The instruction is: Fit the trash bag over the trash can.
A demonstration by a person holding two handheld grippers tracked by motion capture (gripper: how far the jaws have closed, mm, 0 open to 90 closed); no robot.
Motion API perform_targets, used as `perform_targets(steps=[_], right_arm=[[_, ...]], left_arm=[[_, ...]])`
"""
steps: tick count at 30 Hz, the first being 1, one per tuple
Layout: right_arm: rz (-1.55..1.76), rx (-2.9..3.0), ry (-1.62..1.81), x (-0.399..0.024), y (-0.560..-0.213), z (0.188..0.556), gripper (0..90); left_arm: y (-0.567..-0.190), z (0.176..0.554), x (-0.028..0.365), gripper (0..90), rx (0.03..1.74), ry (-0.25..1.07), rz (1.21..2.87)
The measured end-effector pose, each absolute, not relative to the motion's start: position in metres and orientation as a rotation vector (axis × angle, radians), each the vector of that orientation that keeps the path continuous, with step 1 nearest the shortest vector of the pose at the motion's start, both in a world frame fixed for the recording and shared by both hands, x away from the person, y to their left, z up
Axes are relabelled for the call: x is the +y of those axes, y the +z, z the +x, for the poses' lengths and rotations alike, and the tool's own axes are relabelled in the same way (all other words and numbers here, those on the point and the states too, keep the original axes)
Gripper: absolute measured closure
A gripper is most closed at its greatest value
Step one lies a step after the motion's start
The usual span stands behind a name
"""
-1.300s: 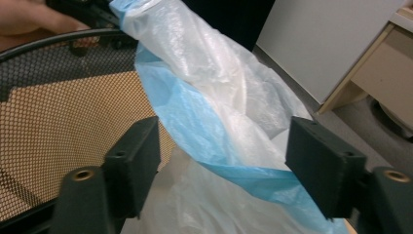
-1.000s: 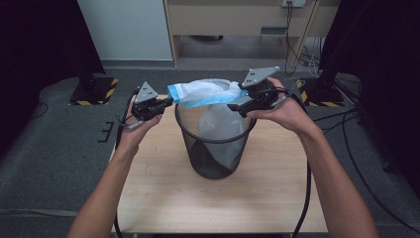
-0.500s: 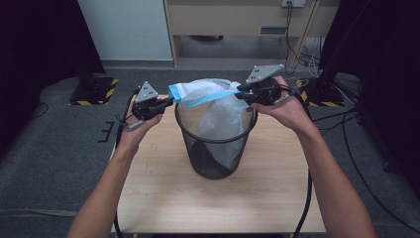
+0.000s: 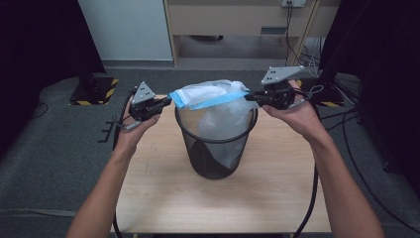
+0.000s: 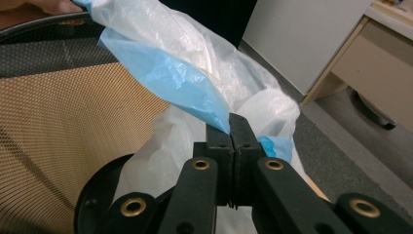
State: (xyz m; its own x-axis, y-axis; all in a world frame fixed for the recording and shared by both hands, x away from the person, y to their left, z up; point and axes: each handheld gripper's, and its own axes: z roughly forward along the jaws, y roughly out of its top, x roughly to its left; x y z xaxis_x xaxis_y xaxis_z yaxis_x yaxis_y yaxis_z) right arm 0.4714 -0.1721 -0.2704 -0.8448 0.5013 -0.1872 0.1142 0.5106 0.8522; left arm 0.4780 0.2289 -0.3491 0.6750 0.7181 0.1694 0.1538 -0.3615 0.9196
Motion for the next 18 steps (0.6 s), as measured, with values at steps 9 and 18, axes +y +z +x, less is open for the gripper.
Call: perform_targets(steps=[9,18], right_arm=[[0.541,2.319,1.334,-0.194,-0.274,0.449,89.6],[0.547,2.327,1.355,-0.19,-0.277,0.454,89.5]], left_arm=[[-0.356,0.469,0.234,90.0,0.718,0.693,1.893],[-0.362,0.467,0.235,89.7,0.727,0.708,1.847]])
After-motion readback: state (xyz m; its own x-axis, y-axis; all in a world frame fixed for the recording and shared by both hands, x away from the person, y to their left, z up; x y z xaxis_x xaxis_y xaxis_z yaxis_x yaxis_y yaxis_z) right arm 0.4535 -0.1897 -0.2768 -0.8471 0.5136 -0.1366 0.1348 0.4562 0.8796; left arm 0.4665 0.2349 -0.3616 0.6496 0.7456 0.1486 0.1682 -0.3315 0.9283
